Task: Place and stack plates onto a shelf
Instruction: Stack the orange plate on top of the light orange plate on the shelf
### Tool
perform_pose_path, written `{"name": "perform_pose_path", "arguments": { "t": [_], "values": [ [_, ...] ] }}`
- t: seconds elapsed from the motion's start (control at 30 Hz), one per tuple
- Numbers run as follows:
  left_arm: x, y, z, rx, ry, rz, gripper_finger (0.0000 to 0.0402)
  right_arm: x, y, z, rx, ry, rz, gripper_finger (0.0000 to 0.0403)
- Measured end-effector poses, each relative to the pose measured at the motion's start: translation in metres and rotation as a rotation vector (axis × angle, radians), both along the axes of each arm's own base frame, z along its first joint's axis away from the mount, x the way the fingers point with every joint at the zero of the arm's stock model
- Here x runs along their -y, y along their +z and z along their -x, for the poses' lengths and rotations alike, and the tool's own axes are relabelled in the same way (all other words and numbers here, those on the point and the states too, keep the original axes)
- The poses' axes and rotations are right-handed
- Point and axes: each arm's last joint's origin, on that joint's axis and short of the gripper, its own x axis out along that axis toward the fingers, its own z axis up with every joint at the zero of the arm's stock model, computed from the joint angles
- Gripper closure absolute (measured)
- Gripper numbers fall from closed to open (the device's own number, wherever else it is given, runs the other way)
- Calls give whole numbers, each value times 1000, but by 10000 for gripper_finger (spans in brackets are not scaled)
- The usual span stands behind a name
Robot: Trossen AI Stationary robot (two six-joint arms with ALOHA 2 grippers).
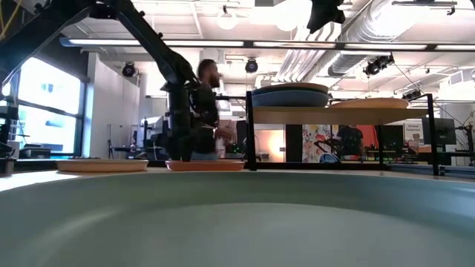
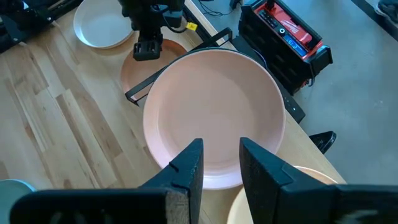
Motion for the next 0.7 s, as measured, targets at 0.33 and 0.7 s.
{"name": "perform_pose_path", "arguments": {
  "t": [0.33,0.7],
  "values": [
    [0,-2,0,-6,-26,1,360,0,0,0,4,-13,-10,320],
    [1,4,1,-12,-51,-19,397,0,0,0,8,-21,-17,320]
  ]
}}
